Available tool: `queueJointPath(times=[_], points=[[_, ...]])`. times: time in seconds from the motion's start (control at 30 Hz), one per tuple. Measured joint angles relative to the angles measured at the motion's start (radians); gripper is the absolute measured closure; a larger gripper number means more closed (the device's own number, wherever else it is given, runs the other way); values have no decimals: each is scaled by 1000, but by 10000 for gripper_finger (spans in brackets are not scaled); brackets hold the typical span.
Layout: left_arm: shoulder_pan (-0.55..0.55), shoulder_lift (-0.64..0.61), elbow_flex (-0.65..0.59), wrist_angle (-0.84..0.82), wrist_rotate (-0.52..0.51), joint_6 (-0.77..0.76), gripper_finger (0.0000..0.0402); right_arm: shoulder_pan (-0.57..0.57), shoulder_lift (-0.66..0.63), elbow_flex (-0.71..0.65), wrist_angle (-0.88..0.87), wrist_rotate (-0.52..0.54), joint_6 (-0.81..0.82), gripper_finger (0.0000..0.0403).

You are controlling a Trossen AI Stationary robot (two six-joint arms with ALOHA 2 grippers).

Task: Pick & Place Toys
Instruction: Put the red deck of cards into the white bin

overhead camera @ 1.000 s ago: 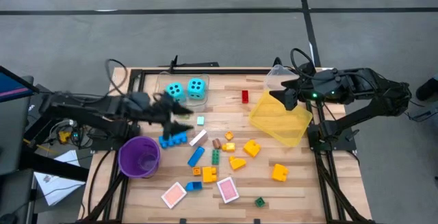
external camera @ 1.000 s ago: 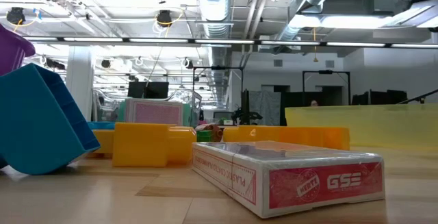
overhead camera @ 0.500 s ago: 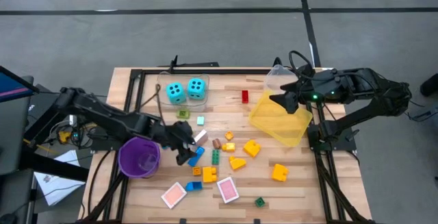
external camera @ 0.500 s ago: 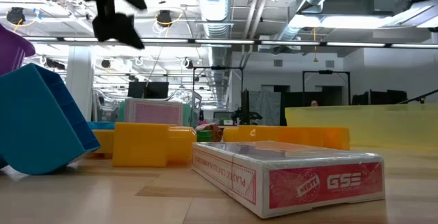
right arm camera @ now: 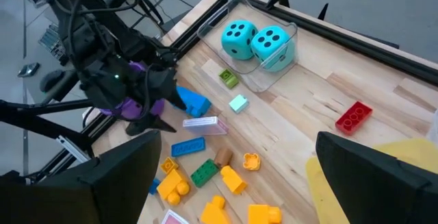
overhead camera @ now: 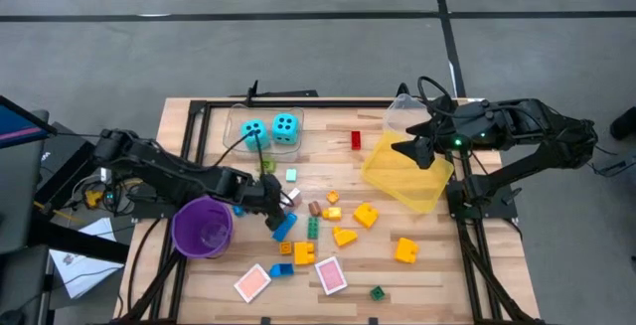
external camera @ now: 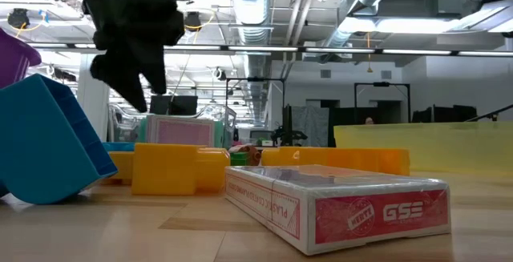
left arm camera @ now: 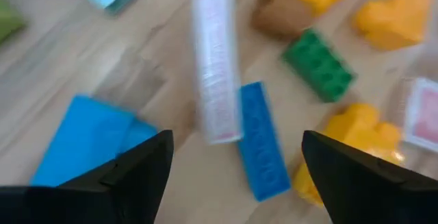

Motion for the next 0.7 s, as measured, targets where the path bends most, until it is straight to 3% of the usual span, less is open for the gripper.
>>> queueJointPath(times=[0.37,0.7], points=[[32,13,0,11,20,75,100,0,0,0,4,1,-22,23],[33,123,0,16,76,47,101,0,0,0,3,2,-22,23]])
